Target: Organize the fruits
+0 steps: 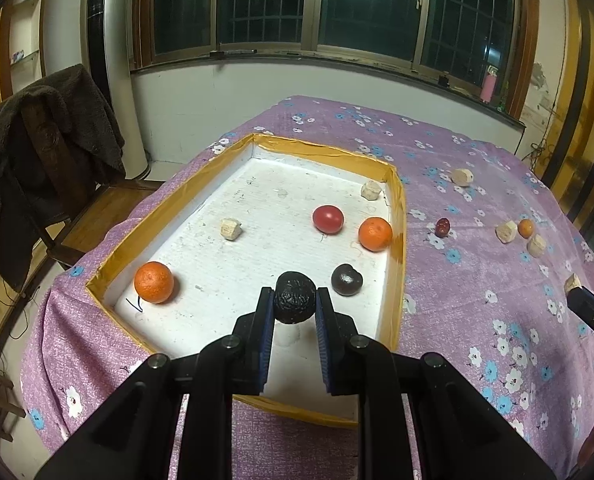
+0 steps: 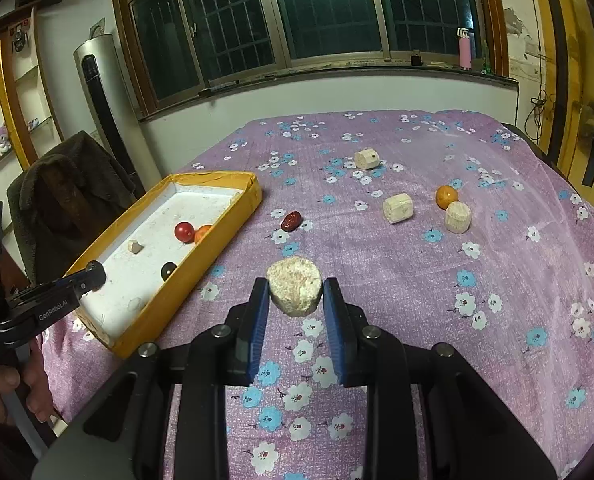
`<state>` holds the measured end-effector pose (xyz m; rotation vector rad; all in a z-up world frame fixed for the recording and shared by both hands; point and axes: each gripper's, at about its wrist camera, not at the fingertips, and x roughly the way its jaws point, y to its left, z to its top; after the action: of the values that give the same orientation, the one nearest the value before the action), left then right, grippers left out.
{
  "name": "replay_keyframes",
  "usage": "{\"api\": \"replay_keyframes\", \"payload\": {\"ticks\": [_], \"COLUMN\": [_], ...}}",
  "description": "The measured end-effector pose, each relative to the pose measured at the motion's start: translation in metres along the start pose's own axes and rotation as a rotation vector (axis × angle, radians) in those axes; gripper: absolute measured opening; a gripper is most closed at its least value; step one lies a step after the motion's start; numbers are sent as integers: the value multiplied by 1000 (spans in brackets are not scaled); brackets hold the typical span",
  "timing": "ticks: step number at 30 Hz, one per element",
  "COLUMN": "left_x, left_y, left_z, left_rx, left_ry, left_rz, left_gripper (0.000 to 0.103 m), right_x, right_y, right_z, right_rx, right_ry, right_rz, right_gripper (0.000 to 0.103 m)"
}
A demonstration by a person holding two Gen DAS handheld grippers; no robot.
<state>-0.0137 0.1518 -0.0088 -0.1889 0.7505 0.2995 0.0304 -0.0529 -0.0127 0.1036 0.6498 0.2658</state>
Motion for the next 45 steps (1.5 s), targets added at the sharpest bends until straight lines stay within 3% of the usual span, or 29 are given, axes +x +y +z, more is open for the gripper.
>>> {"api": "replay_keyframes", "payload": {"ticks": [27, 45], "left_x": [2, 11], "left_y": [6, 22], "left_z": [0, 1], "left_rx": [-8, -27], "left_ry": [8, 29], "left_rz": [25, 61], "left_gripper": [18, 18], "right_x": [-10, 2], "right_y": [0, 35], "right_z": [2, 9], "right_rx": [0, -62], "right_ry": [-15, -2], "right_rz": [2, 43], "right_gripper": [29, 29]}}
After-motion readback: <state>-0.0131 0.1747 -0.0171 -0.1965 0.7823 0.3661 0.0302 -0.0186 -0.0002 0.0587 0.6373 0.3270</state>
